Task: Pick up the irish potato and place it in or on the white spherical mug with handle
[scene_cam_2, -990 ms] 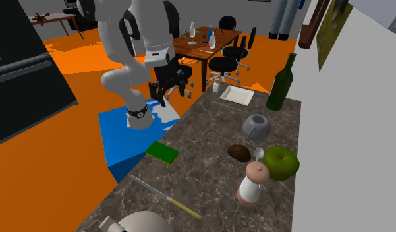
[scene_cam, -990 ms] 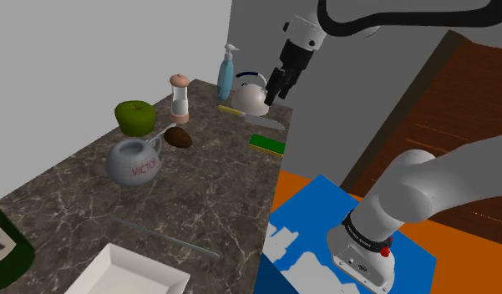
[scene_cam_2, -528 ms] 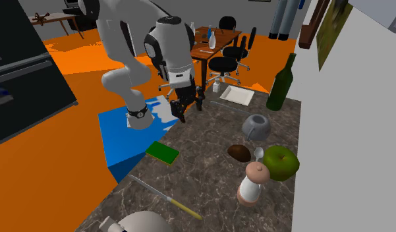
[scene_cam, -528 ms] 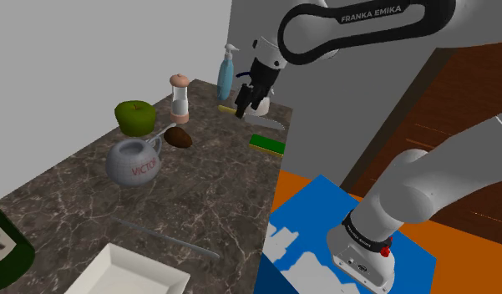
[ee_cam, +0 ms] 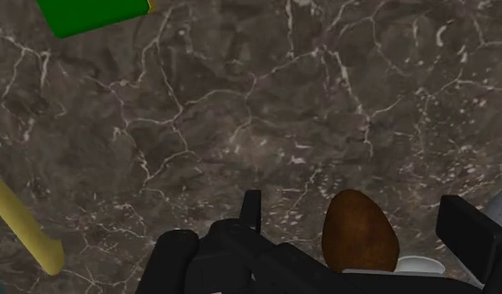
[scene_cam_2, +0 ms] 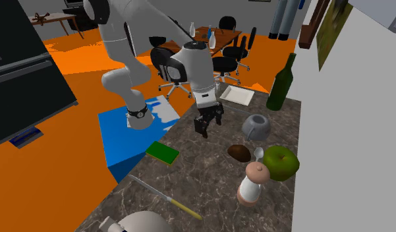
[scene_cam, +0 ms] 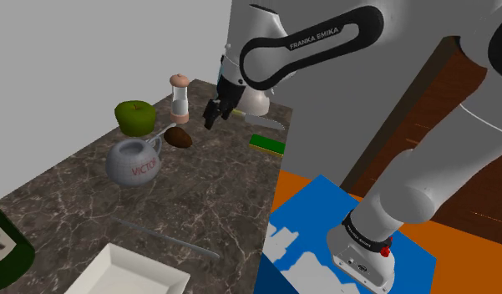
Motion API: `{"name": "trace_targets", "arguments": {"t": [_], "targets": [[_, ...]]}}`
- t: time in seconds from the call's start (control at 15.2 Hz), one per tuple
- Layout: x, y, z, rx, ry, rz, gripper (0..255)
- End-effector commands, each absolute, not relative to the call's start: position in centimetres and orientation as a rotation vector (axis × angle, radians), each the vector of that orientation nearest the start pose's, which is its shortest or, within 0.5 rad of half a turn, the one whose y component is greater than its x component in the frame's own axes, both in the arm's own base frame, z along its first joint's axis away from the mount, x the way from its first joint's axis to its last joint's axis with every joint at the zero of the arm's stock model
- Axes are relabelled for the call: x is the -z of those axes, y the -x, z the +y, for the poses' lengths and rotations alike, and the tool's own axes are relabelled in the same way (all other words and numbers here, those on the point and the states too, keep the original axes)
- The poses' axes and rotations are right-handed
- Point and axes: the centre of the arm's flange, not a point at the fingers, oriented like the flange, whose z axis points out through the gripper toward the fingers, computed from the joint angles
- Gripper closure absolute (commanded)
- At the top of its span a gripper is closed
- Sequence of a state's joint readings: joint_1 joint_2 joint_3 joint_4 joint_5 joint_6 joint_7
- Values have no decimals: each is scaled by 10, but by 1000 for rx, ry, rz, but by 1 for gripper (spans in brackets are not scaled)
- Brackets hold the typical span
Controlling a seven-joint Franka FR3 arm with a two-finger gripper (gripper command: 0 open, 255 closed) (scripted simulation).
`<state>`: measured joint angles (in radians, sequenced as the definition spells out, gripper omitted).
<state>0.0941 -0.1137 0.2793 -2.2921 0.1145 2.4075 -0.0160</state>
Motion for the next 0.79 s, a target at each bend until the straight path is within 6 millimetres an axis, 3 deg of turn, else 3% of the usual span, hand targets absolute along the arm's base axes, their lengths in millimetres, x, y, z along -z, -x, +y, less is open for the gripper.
{"name": "trace_targets", "arguments": {"t": [0.0,0.46,0.73], "targets": [[-404,-496,205,341,2984,-493,0],[-354,-546,258,398,2953,-556,0],[-339,-550,261,399,2953,-556,0]]}}
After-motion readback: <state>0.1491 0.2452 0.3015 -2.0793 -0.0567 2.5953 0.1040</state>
